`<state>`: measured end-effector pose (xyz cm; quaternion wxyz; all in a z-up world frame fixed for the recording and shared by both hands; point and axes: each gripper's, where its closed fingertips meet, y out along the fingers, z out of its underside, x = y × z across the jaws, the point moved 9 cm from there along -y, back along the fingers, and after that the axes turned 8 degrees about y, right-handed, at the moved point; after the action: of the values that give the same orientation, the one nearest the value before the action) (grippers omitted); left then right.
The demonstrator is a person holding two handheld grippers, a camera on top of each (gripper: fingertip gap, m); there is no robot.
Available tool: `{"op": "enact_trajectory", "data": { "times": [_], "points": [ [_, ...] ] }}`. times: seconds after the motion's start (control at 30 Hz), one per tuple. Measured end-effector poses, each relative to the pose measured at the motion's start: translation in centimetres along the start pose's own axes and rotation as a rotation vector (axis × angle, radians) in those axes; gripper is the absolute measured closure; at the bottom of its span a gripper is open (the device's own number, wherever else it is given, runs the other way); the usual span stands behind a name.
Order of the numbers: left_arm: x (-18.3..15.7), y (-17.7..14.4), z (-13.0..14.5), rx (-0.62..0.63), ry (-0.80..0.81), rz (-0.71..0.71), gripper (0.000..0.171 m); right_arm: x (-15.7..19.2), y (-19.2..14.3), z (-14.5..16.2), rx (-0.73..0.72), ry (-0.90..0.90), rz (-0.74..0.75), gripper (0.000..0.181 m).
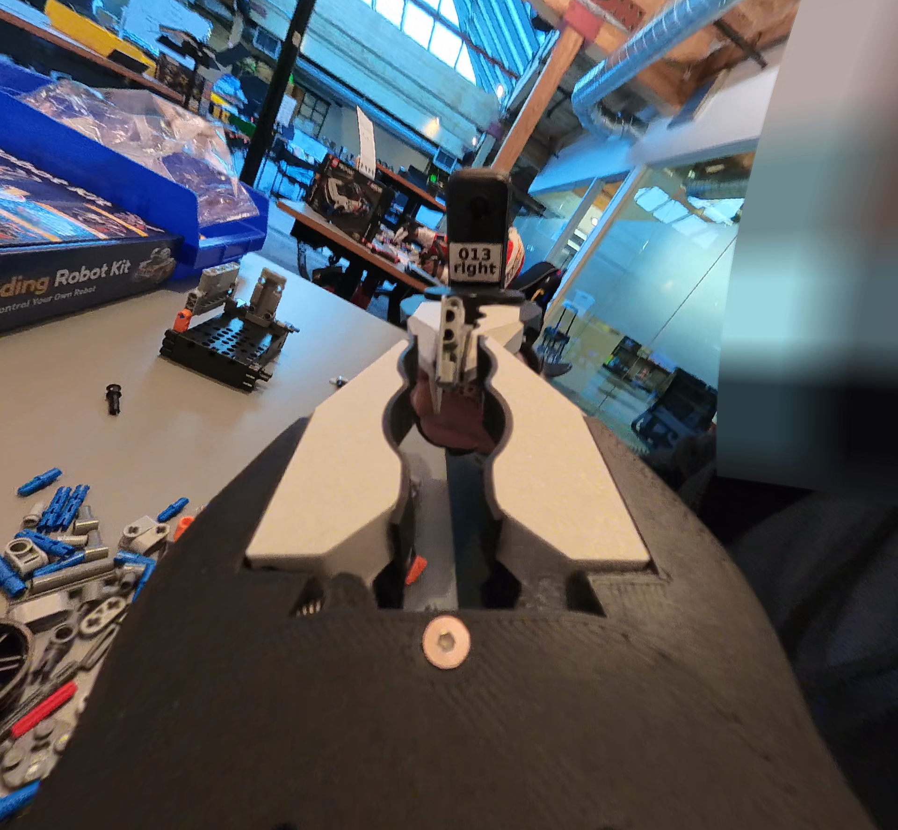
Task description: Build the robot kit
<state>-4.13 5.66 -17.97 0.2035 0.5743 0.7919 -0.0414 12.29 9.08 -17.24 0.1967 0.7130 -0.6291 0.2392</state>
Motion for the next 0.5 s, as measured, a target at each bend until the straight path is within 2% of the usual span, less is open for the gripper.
{"op": "enact_trajectory", "data": {
  "times": [0.03,0.1,0.17,0.3,0.43,0.5],
  "points": [
    [0.0,0.1,0.0,0.036,0.009,0.010,0.152,0.1,-0.1,-0.1,0.007,-0.006,-0.005,0.177],
    [-0.1,0.0,-0.1,0.068,0.026,0.031,0.166,0.1,-0.3,-0.1,0.053,-0.008,-0.009,0.177],
    [-0.2,0.2,0.1,0.123,0.036,0.043,0.166,0.1,-0.2,-0.1,0.106,-0.014,-0.010,0.177],
    [-0.1,0.3,0.3,0.122,-0.006,0.067,0.167,0.1,-0.2,-0.4,0.177,-0.024,-0.011,0.177],
    [0.0,-0.1,0.0,0.124,0.040,0.005,0.168,0.0,-0.1,-0.7,0.192,-0.047,0.024,0.177],
    [0.3,-0.9,-0.6,0.098,0.041,-0.036,0.168,-0.5,-0.7,-0.5,0.218,-0.066,0.068,0.166]
  ]
}}
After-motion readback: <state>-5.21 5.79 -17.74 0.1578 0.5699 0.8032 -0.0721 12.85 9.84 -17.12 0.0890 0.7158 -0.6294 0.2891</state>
